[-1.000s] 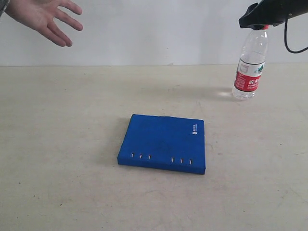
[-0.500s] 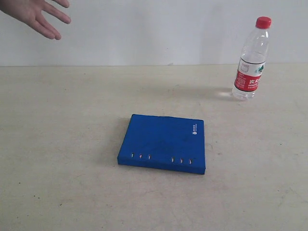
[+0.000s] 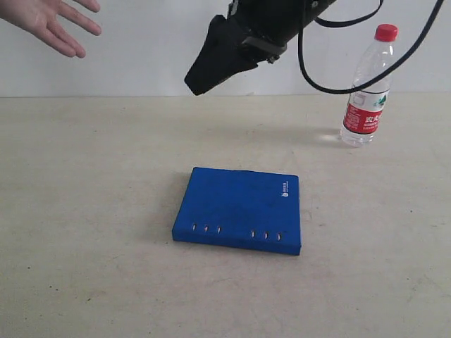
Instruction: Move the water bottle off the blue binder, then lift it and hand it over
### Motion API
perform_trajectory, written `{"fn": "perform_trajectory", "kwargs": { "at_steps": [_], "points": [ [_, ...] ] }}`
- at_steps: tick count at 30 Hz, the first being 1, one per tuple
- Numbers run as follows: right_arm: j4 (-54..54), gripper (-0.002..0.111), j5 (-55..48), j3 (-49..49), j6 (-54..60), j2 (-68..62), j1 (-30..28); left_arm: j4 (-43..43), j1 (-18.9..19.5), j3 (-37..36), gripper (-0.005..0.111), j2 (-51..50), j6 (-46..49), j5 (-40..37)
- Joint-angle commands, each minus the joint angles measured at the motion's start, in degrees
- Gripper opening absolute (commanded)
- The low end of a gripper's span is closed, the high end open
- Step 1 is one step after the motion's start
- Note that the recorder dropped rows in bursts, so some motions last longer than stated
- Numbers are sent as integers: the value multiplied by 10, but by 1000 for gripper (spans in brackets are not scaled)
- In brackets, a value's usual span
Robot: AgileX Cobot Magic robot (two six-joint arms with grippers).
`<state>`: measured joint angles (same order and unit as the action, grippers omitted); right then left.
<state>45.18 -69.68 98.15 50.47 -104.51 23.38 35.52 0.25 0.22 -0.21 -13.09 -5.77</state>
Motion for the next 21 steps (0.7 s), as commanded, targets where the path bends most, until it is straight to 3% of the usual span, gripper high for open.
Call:
{"fn": "perform_trajectory", "kwargs": {
  "at_steps": [1,3,6,9,13,16,18,19,21],
  "points": [
    [-23,46,7,-14,-59,-1,1,53,-3,-2,5,2,9,16],
    [-54,46,13,-27,-94,-1,1,26,-3,-2,5,2,71,58],
    [-117,46,-3,-48,-155,-1,1,23,-3,9,5,2,86,111],
    [-157,46,-3,-85,-171,-1,0,-33,-3,94,5,-37,152,14],
    [-154,46,52,-140,-167,-1,0,-61,-3,198,5,-214,273,-68],
    [-156,46,60,-148,-166,-1,0,13,-3,260,5,-370,340,-80],
    [-150,59,70,-148,-166,-2,0,111,-3,310,5,-522,437,-136],
    [-151,68,81,-148,-166,-13,0,197,-3,331,5,-600,521,-184],
    [-165,69,120,-148,-163,-34,0,342,-3,345,5,-698,643,-258]
  ]
}}
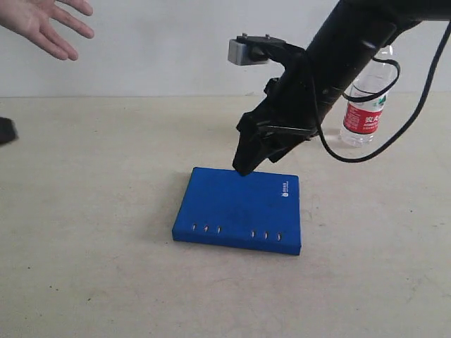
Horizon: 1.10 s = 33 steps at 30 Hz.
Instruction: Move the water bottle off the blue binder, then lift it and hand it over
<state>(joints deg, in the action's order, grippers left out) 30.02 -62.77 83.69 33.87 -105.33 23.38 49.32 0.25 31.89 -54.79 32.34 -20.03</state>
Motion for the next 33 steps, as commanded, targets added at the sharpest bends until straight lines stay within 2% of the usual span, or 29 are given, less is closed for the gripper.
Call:
{"fn": "perform_trajectory", "kwargs": {
  "at_steps": [1,2,4,7,9,10,12,16,19,29,33],
  "points": [
    [-24,68,70,-3,3,-35,0,253,-3,28,5,-181,223,-132],
    [-47,67,105,-2,1,-59,0,328,-3,28,5,-233,269,-162],
    [-75,67,124,22,-3,-99,0,390,-3,28,5,-293,302,-184],
    [-91,67,93,76,-3,-125,0,405,-3,28,5,-359,301,-208],
    [-111,67,127,89,-12,-126,0,445,-3,28,5,-395,342,-203],
    [-115,67,146,91,-30,-130,0,466,-3,28,7,-407,364,-208],
    [-109,67,162,104,-61,-151,-1,499,-3,28,18,-435,380,-253],
    [-110,67,146,137,-64,-190,-8,506,-3,28,42,-467,381,-309],
    [-107,67,140,164,-74,-220,-23,506,-3,28,50,-482,384,-326],
    [-52,67,111,185,-60,-247,-81,506,-3,29,51,-488,406,-338],
    [-27,67,108,185,-22,-258,-87,506,-3,35,51,-488,406,-338]
  ]
}}
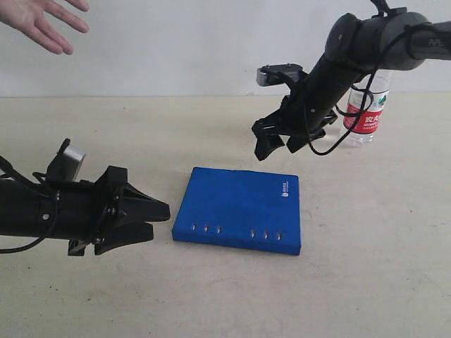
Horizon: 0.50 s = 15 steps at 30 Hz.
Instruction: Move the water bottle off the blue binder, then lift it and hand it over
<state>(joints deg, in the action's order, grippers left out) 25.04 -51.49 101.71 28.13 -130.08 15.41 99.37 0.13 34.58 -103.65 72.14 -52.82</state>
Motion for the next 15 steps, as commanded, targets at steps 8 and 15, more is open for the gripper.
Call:
{"fn": "perform_trajectory", "kwargs": {
  "at_steps": [8,15],
  "points": [
    [25,67,12,5,75,-38,-13,6,-2,8,51,0,18,-9],
    [39,65,-119,5,94,-44,-16,6,-2,8,51,0,25,-10]
  ]
}}
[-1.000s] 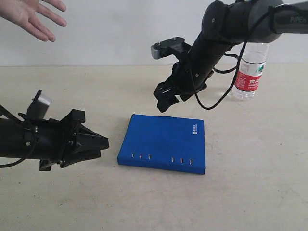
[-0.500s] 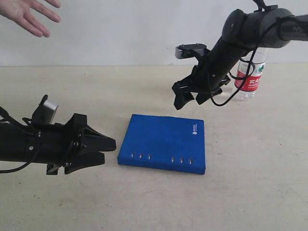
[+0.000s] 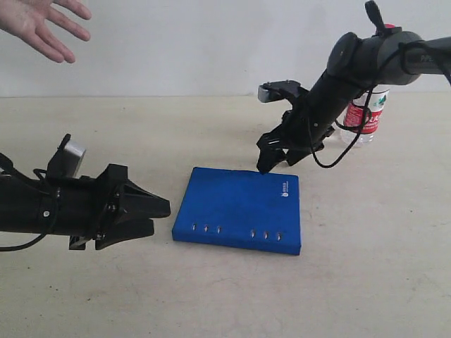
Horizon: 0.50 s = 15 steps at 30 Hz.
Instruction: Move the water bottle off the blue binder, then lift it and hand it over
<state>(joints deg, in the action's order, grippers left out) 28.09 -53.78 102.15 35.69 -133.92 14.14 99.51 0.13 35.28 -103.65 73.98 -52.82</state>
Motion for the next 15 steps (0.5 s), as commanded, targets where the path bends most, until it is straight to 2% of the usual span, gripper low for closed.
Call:
{"fn": "perform_trajectory", "kwargs": {
  "at_steps": [1,3,5,7,15],
  "points": [
    [17,63,-121,1,29,-5,-3,4,-2,2,51,0,7,-10],
    [53,54,-162,1,51,-5,-3,4,-2,2,51,0,7,-10],
    [112,44,-162,1,72,-5,-3,4,-2,3,51,0,7,-7],
    [152,39,-162,-3,65,-1,-3,4,0,8,51,0,9,-4],
    [159,39,-162,-3,17,8,28,4,0,55,51,0,11,-5]
  ]
}}
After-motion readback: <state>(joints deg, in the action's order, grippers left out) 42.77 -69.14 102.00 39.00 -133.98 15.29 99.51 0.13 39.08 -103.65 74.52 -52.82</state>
